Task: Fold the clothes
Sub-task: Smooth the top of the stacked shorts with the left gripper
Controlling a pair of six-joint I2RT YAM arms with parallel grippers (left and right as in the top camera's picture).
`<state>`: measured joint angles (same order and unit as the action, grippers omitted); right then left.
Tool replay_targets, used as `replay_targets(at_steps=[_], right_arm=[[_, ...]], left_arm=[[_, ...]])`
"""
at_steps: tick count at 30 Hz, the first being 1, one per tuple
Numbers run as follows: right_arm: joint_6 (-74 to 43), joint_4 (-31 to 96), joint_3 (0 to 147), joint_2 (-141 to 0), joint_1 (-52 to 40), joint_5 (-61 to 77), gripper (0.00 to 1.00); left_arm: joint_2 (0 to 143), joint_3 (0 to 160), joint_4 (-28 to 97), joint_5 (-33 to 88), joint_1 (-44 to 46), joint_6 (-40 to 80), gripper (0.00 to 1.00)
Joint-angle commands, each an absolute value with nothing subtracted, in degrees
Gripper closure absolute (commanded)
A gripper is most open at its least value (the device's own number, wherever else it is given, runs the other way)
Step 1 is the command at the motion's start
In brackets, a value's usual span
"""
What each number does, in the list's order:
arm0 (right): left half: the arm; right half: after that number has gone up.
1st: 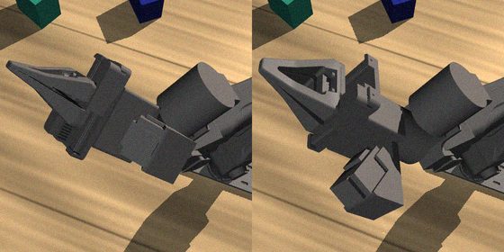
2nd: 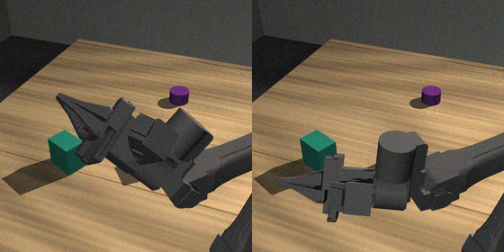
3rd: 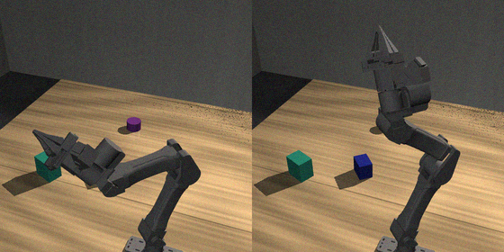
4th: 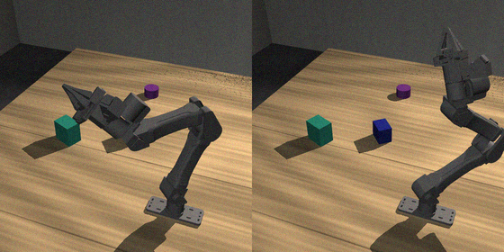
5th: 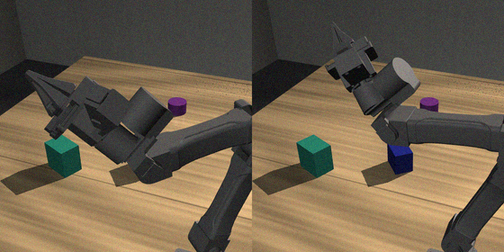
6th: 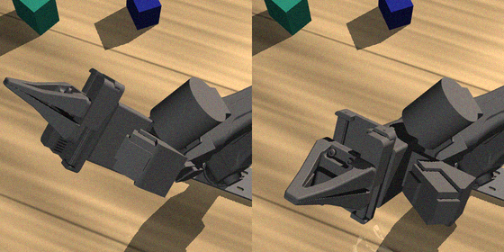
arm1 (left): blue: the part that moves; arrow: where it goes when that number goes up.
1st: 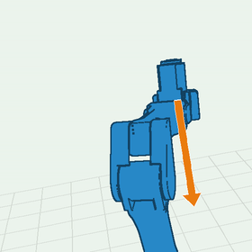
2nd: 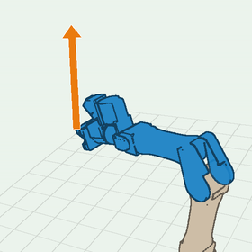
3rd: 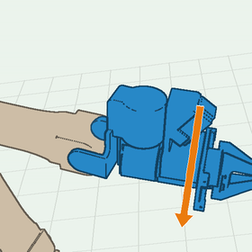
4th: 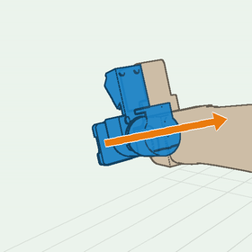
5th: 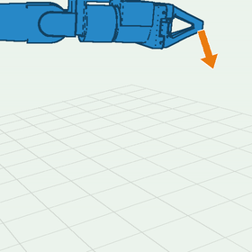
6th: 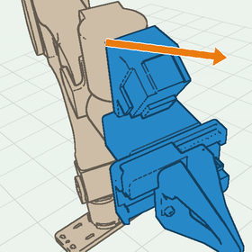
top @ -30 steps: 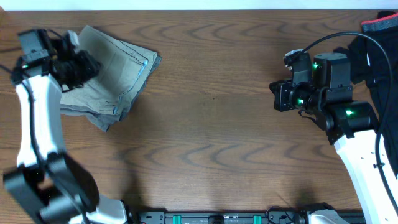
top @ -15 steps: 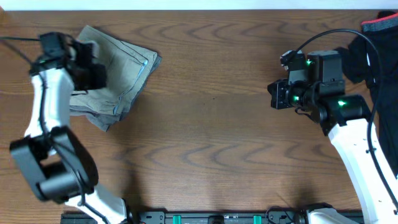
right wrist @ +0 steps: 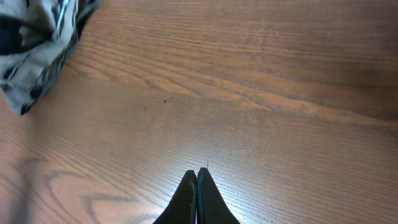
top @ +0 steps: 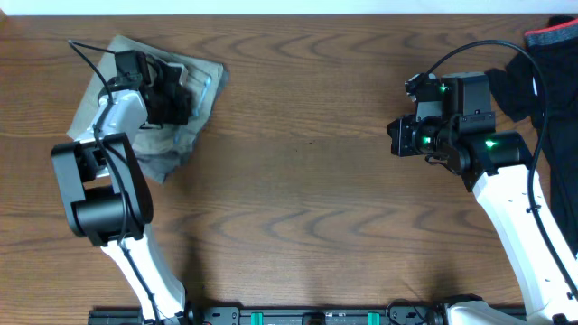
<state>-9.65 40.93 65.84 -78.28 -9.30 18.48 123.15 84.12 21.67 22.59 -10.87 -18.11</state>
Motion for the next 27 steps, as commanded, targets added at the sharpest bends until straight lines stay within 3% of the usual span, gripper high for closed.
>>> replay_targets(at_steps=[1, 9, 11, 12, 14, 21, 27], right_arm=[[-10.26, 40.82, 65.82, -78.50, -9.82, 18.83, 0.99], [-10.26, 41.10, 65.82, -78.50, -9.82, 18.44, 0.99], [-10.22, 40.93, 65.82, -78.50, -9.82, 18.22, 0.99], [-10.15, 40.75, 65.82, -78.50, -9.82, 18.17, 0.99], [-9.98, 39.94, 65.82, -78.50, -9.82, 18.17, 0.99], [-12.73, 33.91, 65.84, -77.67, -9.82, 18.52, 0.95], [-9.93, 24.82, 65.84, -74.98, -9.82, 21.08, 0.93]], left_arm=[[132.14, 82.83, 16.75, 18.76, -11.05, -9.26, 0.94], [133.58, 83.13, 11.29, 18.76, -11.14, -3.73, 0.92], [131.87, 83.46, 12.97, 18.76, -11.18, -3.75, 0.83], [130.54, 83.48, 14.06, 18.79, -11.18, -3.75, 0.71], [125.89, 83.48, 16.86, 18.76, -11.16, -3.75, 0.63], [103.02, 83.48, 26.04, 18.74, -11.18, -3.97, 0.52], [83.29, 83.48, 34.52, 18.26, -11.18, -4.03, 0.31]])
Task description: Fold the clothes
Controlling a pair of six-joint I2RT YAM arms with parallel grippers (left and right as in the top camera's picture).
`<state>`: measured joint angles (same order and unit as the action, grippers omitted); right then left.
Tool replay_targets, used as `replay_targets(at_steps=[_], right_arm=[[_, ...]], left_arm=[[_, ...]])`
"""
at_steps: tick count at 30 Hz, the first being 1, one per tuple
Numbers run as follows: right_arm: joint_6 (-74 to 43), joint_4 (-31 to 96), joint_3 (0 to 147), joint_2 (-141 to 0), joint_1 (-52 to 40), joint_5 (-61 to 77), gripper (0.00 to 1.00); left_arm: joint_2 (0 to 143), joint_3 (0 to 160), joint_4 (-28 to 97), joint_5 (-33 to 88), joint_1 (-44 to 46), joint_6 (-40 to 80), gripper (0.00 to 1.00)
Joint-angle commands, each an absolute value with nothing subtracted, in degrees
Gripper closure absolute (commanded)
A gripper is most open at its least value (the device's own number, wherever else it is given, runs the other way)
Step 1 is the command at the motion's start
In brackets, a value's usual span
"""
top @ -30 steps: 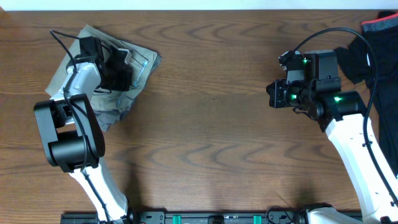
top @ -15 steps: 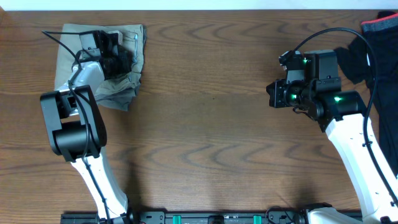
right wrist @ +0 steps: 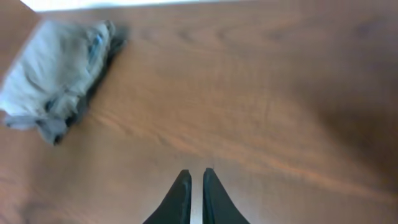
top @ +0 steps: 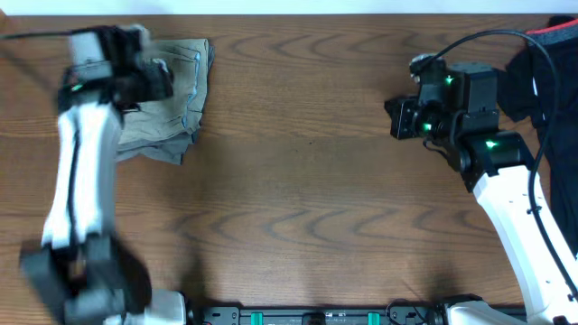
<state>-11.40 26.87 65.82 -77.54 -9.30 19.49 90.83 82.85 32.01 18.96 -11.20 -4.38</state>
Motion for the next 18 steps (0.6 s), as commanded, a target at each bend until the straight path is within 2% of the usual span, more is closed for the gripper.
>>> replay_targets(at_steps=[1, 2, 3, 4, 6, 8, 9, 11, 12, 18], right_arm=[[-8.60, 23.44, 65.84, -74.46, -9.82, 21.26, 0.92], [-7.11, 22.13, 65.87, -73.78, -9.82, 21.23, 0.92], [-5.72, 21.21, 65.89, -73.12, -9.82, 21.21, 0.92], [-3.64, 20.36, 65.91, -72.20, -9.82, 21.21, 0.92], [0.05, 19.84, 65.91, -70.15, -9.82, 20.91, 0.90], [2.22, 20.12, 65.91, -67.96, -9.80, 18.83, 0.77], [2.24, 20.47, 65.91, -66.94, -9.76, 17.47, 0.66], [2.24, 21.39, 65.89, -65.32, -9.76, 15.92, 0.32], [2.24, 22.11, 65.89, -64.66, -9.76, 15.84, 0.01], [2.24, 27.33, 65.89, -63.68, -9.78, 15.86, 0.01]], left_arm=[[80.55, 83.48, 36.01, 17.87, -11.18, -4.01, 0.30], [77.91, 83.48, 37.56, 17.12, -11.18, -3.99, 0.28], [75.00, 83.48, 39.55, 16.03, -11.18, -3.99, 0.07], [72.64, 83.48, 41.39, 15.09, -11.18, -3.99, 0.02], [67.90, 83.48, 45.32, 13.34, -11.18, -3.99, 0.02], [63.66, 83.48, 49.25, 11.86, -11.18, -3.99, 0.02], [62.11, 83.48, 50.74, 11.55, -11.18, -3.99, 0.02], [59.22, 83.48, 53.49, 10.85, -11.18, -3.99, 0.02], [57.91, 83.48, 54.68, 10.85, -11.18, -3.99, 0.02], [53.25, 83.48, 57.41, 10.87, -11.16, -3.97, 0.02]])
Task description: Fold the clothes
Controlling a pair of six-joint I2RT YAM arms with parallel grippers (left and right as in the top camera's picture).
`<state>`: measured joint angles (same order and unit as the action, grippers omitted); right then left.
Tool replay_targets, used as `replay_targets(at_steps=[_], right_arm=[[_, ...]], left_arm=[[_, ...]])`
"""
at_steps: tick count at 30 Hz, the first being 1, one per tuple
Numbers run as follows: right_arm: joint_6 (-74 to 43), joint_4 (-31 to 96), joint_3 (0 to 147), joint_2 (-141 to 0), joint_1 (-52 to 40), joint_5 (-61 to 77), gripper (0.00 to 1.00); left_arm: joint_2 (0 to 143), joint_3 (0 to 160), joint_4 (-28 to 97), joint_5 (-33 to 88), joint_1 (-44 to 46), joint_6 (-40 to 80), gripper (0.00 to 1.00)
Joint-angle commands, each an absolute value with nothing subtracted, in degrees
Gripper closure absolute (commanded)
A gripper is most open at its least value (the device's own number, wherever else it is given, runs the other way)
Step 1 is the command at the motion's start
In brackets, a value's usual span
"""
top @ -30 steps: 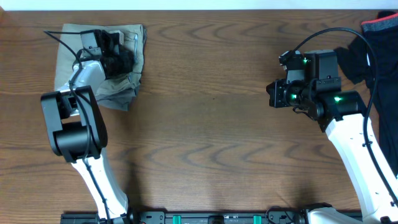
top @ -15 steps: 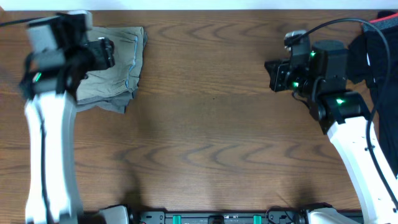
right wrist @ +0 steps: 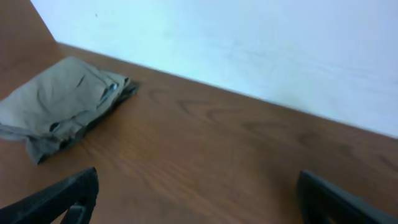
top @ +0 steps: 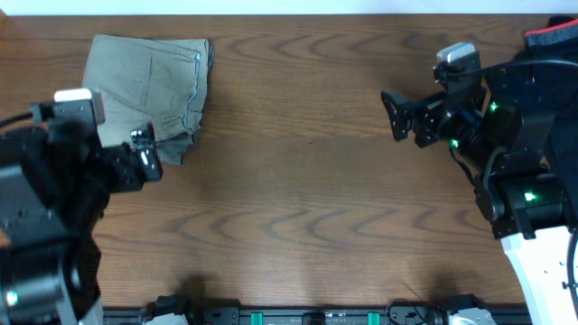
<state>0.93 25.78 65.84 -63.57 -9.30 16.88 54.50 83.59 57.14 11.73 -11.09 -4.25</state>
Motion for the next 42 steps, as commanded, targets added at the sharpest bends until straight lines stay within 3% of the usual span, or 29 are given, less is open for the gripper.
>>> replay_targets(at_steps=[1, 42], right_arm=[[2.24, 28.58, 65.89, -63.83, -9.76, 15.84, 0.01], [2.24, 31.16, 65.89, -64.14, -9.78, 15.86, 0.01]], left_arm=[[52.93, 83.48, 57.41, 10.87, -11.16, -3.97, 0.02], [53.10, 83.48, 57.43, 10.87, -11.16, -3.97, 0.02]])
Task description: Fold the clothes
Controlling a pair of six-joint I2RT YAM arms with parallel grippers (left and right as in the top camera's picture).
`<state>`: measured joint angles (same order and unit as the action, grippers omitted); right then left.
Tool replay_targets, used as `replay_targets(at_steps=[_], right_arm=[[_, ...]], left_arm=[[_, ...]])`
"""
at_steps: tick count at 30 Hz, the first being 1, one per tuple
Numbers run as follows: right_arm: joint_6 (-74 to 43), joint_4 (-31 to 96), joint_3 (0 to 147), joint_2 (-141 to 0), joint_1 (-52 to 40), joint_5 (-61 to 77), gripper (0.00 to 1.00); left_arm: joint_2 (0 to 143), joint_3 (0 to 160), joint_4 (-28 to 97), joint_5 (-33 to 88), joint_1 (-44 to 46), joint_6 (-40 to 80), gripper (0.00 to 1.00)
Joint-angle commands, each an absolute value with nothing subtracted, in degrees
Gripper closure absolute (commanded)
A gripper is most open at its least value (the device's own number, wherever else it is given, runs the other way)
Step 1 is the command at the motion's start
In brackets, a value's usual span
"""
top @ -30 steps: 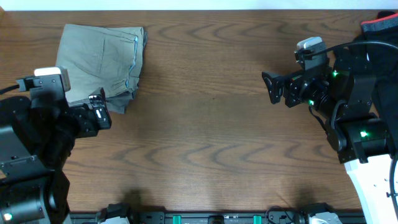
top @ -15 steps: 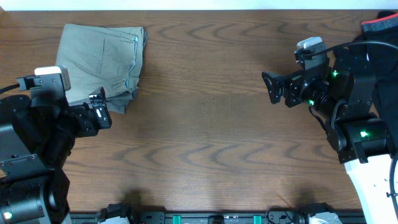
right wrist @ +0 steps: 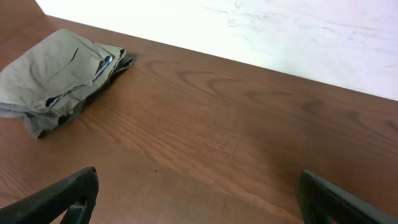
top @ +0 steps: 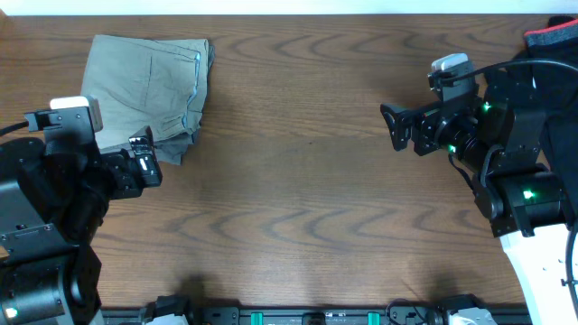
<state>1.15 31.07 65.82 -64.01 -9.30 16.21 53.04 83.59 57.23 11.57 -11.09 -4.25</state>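
Note:
A folded olive-grey garment lies flat at the table's far left; the right wrist view shows the same garment at its upper left. My left gripper hangs just off the garment's near edge, apart from it, fingers spread with nothing in them. My right gripper is raised over the right half of the table. Its fingers stand wide open around bare wood, the right gripper holding nothing.
A dark pile of clothing with a red band lies at the far right corner behind my right arm. The wooden table ends at a white wall along the far edge.
Almost nothing has moved. My right gripper sits slightly lower and is tilted a little more toward the table. The folded garment and left arm are where they were.
My left gripper was on the rumpled olive garment, and my right gripper was shut low over the table. Then the garment lay folded, with the right fingers slightly parted. Later both arms stood drawn back, the right gripper wide open, as now.

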Motion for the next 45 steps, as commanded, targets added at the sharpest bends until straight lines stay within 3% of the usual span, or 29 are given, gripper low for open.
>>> replay_targets(at_steps=[1, 36, 42, 45], right_arm=[[2.24, 31.16, 65.89, -64.14, -9.78, 15.86, 0.01], [2.26, 35.46, 65.06, -63.55, -9.74, 12.97, 0.01], [3.53, 35.40, 53.76, -56.51, -9.80, 10.90, 0.01], [3.62, 25.67, 43.72, -50.02, -9.82, 8.10, 0.01]], left_arm=[[53.10, 83.48, 57.43, 10.87, -11.16, -3.97, 0.02], [53.10, 83.48, 57.43, 10.87, -11.16, -3.97, 0.02], [53.10, 83.48, 57.43, 10.87, -11.16, -3.97, 0.02], [53.10, 83.48, 57.43, 10.87, -11.16, -3.97, 0.02]])
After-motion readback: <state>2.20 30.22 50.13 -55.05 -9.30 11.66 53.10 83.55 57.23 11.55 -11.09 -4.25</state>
